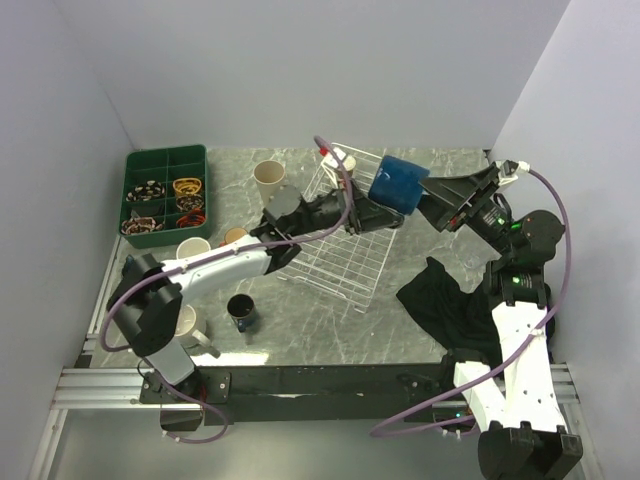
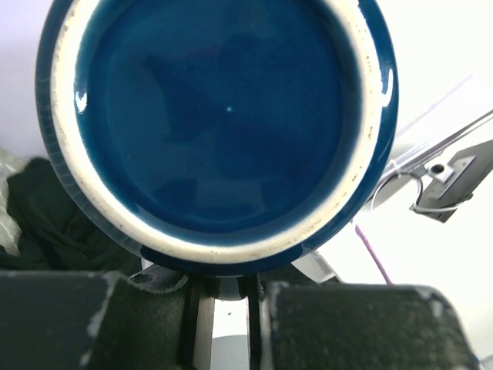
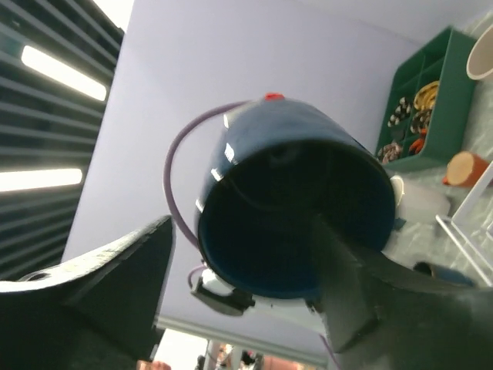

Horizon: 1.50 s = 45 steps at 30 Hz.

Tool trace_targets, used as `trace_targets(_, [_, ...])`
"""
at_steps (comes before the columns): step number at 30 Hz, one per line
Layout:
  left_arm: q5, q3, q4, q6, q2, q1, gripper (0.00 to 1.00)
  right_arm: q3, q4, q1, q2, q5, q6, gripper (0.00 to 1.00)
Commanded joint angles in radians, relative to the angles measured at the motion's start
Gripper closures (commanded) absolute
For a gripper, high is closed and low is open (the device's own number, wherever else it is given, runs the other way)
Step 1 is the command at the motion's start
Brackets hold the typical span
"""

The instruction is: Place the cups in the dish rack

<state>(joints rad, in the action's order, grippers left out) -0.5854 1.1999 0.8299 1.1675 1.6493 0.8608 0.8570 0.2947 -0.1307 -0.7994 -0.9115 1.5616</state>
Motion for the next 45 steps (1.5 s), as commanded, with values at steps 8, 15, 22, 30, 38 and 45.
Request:
trace_targets(8, [0.027, -0.111, 0.137, -0.006, -0.203, -0.078, 0.99, -0.024, 0.087, -0.027, 0.019, -0.075, -0.115, 0.0])
trace_targets(15, [0.094, -0.189, -0.211, -0.25, -0.331, -0.123, 0.99, 0.037, -0.016, -0.06, 0.037, -0.269, -0.599, 0.0])
trace_targets(22, [0.265, -0.102, -0.624, -0.538, -0.364, -0.143, 0.99, -0.045, -0.471, -0.061, 0.137, -0.236, -1.452, 0.0])
trace_targets(30, [0.47, 0.062, -0.874, -0.759, -0.229, -0.152, 0.99, -0.219, -0.418, -0.17, 0.076, -0.23, -1.614, 0.0])
trace_targets(38, [0.582, 0.234, -0.999, -0.877, 0.009, -0.17, 0.99, -0.188, -0.523, -0.224, 0.071, -0.158, -1.713, 0.0])
trace_targets(45, [0.644, 0.378, -1.063, -0.924, 0.176, -0.19, 0.99, -0.199, -0.512, -0.25, 0.131, -0.138, -1.697, 0.0])
